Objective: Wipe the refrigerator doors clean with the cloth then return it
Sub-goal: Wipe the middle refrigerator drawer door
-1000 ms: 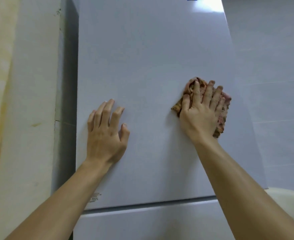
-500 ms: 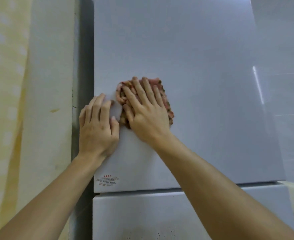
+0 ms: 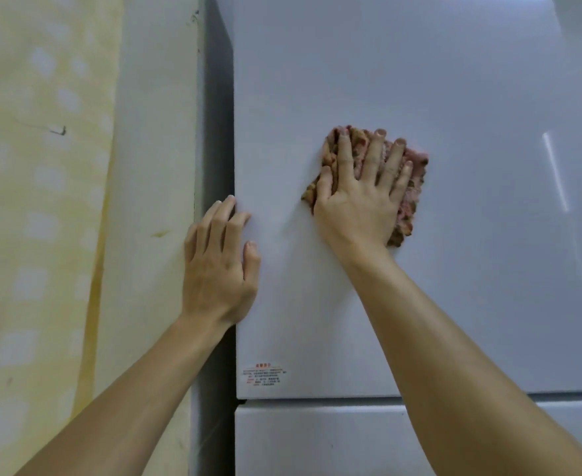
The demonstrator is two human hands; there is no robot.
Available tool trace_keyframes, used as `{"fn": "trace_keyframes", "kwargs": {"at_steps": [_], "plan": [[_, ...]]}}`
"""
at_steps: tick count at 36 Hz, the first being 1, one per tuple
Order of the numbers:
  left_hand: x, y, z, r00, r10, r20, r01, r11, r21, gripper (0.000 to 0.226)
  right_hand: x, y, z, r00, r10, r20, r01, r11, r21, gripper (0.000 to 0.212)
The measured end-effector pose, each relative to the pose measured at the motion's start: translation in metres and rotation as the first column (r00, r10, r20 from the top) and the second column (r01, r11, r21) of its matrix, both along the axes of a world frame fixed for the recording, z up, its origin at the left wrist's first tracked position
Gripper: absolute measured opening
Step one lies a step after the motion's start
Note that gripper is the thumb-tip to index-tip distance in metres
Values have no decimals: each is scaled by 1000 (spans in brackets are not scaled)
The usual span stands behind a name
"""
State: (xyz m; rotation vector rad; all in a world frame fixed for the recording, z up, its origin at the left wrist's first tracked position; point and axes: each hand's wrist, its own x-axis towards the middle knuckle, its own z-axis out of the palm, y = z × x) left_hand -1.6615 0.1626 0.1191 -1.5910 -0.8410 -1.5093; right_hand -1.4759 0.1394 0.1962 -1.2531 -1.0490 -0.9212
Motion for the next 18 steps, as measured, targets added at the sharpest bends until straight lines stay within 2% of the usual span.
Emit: {"fn": "trace_keyframes", "kwargs": {"at_steps": [3,6,12,15,18], "plan": [[-9,1,-2,999,26,33,-26,1000,-4,51,-38,3,-13,978,23,207,-20,1000,-17,60],[-22,1,-6,996,58,66,-59,998,7,52,-70,8,-36,912,89,400,-72,996,-56,60],[-38,-3,-14,992,88,85,-87,996,-20,54,-60,7,-71,796,130,591,-97,992,-86,54],[-32,-5,-13,994,74,87,-71,997,-36,53,-40,5,-79,786,155,598,-150,987,-58,51],[-25,-6,-9,996,63,59,-61,998,-34,52,-11,1,-69,880,111,462,-154,986,57,49]]}}
